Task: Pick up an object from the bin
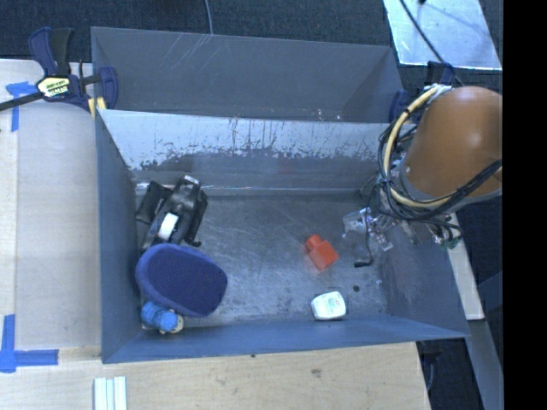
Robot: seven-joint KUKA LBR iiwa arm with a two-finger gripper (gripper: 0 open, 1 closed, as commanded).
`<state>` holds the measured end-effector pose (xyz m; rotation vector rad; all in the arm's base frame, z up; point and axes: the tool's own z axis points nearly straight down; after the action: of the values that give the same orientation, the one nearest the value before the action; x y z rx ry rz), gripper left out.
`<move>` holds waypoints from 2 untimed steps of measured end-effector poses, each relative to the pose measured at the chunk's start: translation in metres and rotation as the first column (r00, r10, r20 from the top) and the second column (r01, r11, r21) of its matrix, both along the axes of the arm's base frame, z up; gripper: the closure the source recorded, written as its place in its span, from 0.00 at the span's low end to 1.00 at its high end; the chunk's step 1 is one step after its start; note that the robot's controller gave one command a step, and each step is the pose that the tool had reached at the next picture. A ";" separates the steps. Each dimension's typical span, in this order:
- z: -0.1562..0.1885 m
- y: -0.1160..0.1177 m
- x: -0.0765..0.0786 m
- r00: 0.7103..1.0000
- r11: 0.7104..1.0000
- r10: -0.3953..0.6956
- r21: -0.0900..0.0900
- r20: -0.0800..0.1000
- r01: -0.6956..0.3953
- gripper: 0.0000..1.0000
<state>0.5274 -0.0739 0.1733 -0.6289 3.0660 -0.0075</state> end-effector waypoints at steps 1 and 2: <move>-0.005 0.002 -0.002 1.000 1.000 0.001 0.003 -0.009 -0.001 0.00; -0.107 0.057 0.033 0.994 0.994 0.107 0.006 -0.014 -0.107 0.00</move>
Offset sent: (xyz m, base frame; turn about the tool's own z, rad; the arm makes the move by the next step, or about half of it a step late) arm 0.0000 0.0000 0.0000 0.0000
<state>0.5602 -0.0167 0.0658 -0.7956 3.0401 0.0057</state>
